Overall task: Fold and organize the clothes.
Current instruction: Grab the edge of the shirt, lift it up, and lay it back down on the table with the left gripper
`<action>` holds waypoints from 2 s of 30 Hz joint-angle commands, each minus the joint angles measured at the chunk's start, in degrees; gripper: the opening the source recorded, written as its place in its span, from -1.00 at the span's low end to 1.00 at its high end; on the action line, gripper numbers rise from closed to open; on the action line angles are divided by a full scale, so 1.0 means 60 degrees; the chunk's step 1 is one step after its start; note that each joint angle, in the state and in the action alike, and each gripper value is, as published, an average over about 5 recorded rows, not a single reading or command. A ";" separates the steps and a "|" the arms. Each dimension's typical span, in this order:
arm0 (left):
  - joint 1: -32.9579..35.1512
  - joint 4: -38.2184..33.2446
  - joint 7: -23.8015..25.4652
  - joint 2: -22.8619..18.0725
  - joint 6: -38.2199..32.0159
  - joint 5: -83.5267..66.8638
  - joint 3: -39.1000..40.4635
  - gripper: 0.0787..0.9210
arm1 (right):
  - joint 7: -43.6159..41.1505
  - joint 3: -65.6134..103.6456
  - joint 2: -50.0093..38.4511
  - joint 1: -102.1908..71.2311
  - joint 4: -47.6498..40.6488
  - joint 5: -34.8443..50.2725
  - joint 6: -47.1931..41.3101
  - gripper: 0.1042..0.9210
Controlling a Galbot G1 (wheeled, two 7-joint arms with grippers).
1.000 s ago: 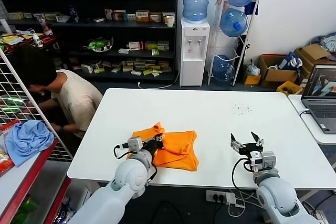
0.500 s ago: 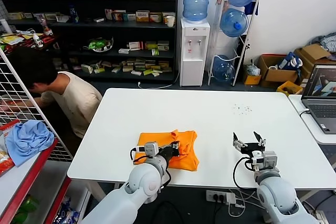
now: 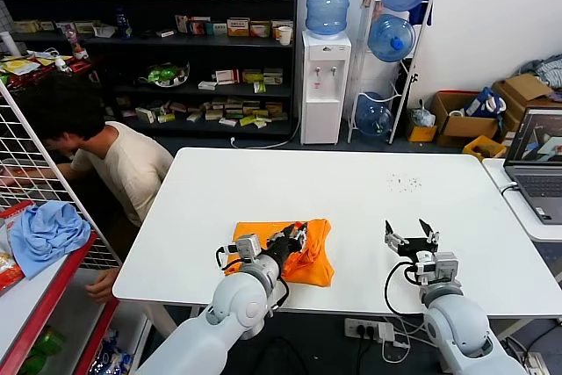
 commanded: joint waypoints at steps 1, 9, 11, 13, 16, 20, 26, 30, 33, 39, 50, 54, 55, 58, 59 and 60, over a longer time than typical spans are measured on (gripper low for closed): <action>0.0538 -0.0997 0.0515 0.1742 -0.0644 -0.0254 -0.1087 0.12 | -0.0052 -0.0066 -0.0013 0.0042 0.0013 -0.0034 -0.0014 0.76; 0.0579 0.0123 0.1663 0.3777 0.0873 0.0598 -0.1620 0.66 | -0.0310 -0.0067 -0.0014 -0.0150 -0.0012 -0.0168 0.0089 0.76; 0.0496 0.0532 0.1985 0.3861 0.1216 0.0465 -0.1679 0.72 | -0.0335 -0.0081 -0.0012 -0.0164 -0.0032 -0.0178 0.0098 0.76; 0.0396 0.0919 0.2444 0.3827 0.1501 0.0311 -0.1710 0.76 | -0.0346 -0.0096 -0.0013 -0.0165 -0.0040 -0.0182 0.0099 0.76; 0.0262 0.1431 0.3245 0.3654 0.1857 0.0061 -0.1736 0.77 | -0.0350 -0.0100 -0.0032 -0.0166 -0.0029 -0.0178 0.0094 0.76; 0.0159 0.1832 0.4152 0.3395 0.2111 -0.0066 -0.1702 0.77 | -0.0363 -0.0066 -0.0076 -0.0202 -0.0021 -0.0165 0.0103 0.76; -0.0098 0.2291 0.4848 0.2920 0.2344 -0.0033 -0.1538 0.77 | -0.0370 -0.0035 -0.0069 -0.0251 0.0000 -0.0141 0.0109 0.76; -0.0262 0.2599 0.4944 0.2676 0.2472 0.0082 -0.1374 0.77 | -0.0365 -0.0036 -0.0070 -0.0244 0.0044 -0.0105 0.0093 0.76; -0.0332 0.2786 0.4963 0.2509 0.2486 0.0119 -0.1241 0.77 | -0.0357 -0.0038 -0.0078 -0.0233 0.0087 -0.0067 0.0082 0.76; -0.0473 0.3008 0.4977 0.2133 0.2490 0.0254 -0.1068 0.77 | -0.0342 -0.0032 -0.0101 -0.0221 0.0117 -0.0003 0.0075 0.76; -0.0368 0.2549 0.4955 0.2213 0.2735 0.0107 -0.1050 0.24 | -0.0311 -0.0066 -0.0071 -0.0089 0.0090 0.0080 0.0053 0.76; -0.0342 0.2390 0.4819 0.2260 0.2610 0.0023 -0.1143 -0.04 | -0.0306 -0.0068 -0.0067 -0.0106 0.0087 0.0083 0.0062 0.76; -0.0319 0.2288 0.4767 0.2310 0.2596 -0.0019 -0.1171 -0.11 | -0.0301 -0.0068 -0.0069 -0.0111 0.0095 0.0085 0.0062 0.76; -0.0220 0.1859 0.4520 0.2567 0.2604 -0.0114 -0.1260 -0.31 | -0.0274 -0.0087 -0.0073 -0.0093 0.0129 0.0093 0.0050 0.76; -0.0186 0.1715 0.4402 0.2677 0.2616 -0.0119 -0.1291 -0.37 | -0.0262 -0.0103 -0.0073 -0.0075 0.0142 0.0095 0.0043 0.76; -0.0158 0.1588 0.4280 0.2799 0.2635 -0.0108 -0.1326 -0.46 | -0.0252 -0.0122 -0.0070 -0.0054 0.0155 0.0097 0.0038 0.76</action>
